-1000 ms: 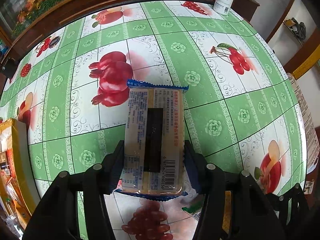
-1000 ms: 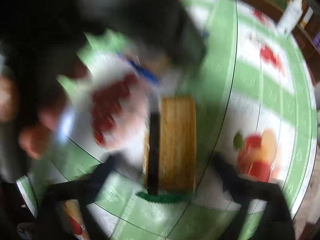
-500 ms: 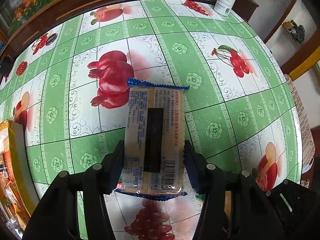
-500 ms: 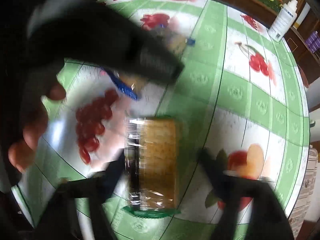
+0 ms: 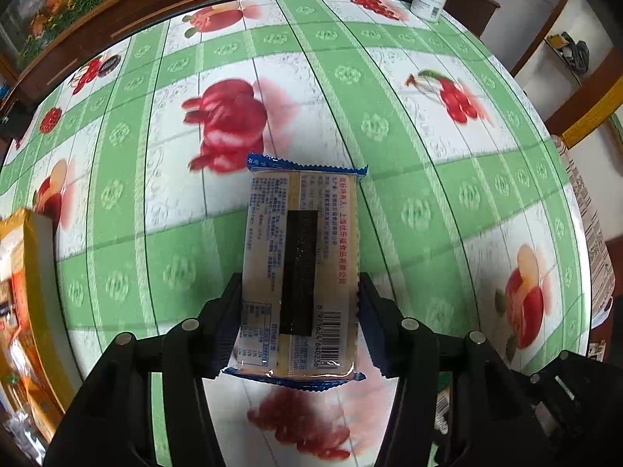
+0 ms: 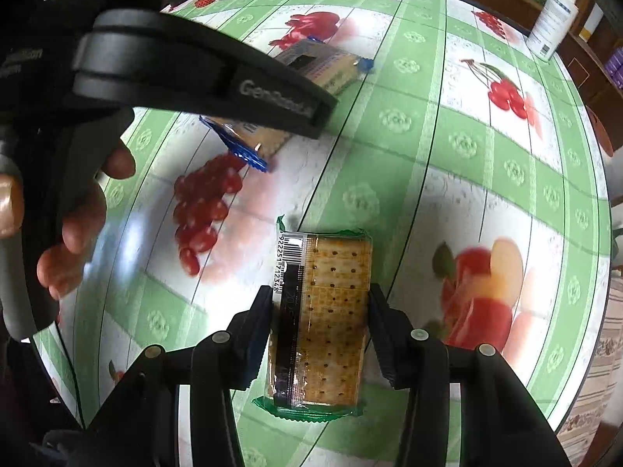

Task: Organize snacks
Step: 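Lift both held packs off the table and hold them up, then carry both held packs over the white tray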

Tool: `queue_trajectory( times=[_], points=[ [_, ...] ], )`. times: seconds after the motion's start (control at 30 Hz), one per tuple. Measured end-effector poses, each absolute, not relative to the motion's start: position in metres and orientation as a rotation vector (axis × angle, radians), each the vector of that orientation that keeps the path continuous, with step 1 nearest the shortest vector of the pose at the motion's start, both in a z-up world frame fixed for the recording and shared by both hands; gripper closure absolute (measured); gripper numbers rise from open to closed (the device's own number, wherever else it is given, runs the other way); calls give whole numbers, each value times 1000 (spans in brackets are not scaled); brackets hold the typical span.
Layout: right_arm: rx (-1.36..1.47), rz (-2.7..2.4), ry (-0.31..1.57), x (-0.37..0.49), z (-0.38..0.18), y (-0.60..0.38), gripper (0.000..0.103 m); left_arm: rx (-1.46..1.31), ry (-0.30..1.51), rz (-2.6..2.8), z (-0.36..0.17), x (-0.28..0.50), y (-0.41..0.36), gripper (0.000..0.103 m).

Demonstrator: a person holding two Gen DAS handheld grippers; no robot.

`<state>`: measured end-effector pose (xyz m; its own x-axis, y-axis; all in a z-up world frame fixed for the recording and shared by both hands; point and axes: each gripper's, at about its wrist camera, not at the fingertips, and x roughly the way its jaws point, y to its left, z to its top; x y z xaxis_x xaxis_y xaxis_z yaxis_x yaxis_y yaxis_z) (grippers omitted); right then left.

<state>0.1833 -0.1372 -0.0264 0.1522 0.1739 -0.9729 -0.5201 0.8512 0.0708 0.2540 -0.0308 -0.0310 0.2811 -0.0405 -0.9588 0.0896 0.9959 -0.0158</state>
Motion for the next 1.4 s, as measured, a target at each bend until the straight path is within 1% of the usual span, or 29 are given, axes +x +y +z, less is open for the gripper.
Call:
queue_trajectory(
  times=[0.23,0.53,0.6,0.83,1.1,1.4],
  points=[
    [-306,528,1330,146,-30,-151,54,26,1287,-74,-31,197,-23,49],
    [-336,538,1324,95,-31,-162,54,-6,1283,-62,-29,83,-2,49],
    [-331,542,1328,77,-37,-155,54,5,1278,-53,-28,60,-1,49],
    [-324,605,1323,35,-24,-125,54,-9,1236,-40,-12,-1,27,49],
    [-303,702,1290,20,-2,-70,54,-41,1155,13,16,-27,77,49],
    [-258,779,1221,38,24,18,54,-141,1081,138,47,-16,157,49]
  ],
)
